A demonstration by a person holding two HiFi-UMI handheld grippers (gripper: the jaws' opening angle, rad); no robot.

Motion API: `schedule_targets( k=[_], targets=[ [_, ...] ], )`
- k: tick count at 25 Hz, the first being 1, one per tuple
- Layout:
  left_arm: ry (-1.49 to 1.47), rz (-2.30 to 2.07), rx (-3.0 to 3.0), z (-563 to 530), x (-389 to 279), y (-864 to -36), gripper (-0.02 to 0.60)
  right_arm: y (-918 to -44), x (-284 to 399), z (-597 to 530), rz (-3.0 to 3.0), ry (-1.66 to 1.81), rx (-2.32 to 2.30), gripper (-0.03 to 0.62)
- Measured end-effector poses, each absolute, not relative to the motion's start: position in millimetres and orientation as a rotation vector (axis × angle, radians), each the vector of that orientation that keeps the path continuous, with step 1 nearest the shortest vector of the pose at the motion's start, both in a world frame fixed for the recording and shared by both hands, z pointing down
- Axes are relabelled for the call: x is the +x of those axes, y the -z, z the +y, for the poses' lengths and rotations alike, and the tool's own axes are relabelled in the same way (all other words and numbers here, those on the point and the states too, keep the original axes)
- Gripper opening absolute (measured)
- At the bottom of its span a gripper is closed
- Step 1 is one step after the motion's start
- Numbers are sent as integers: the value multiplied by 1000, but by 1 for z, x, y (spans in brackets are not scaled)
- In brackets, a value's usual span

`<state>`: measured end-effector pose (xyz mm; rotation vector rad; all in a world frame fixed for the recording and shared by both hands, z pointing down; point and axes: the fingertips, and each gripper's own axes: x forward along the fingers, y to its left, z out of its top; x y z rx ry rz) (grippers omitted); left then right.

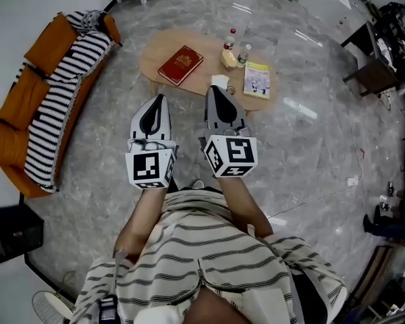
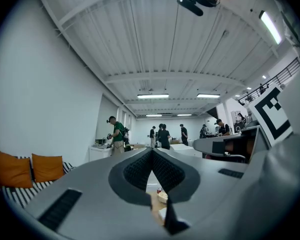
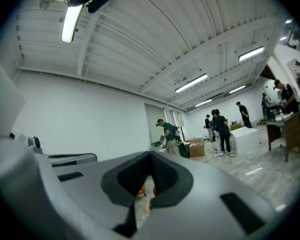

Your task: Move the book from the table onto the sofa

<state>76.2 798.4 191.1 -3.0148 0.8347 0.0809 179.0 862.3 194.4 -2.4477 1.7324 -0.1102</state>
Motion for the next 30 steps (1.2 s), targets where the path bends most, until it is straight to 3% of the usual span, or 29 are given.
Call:
schedule_targets(
  k=[30],
  targets=[
    [30, 460, -3198, 457, 241, -226, 3, -238, 319, 547, 1427, 297, -2692, 5]
  ],
)
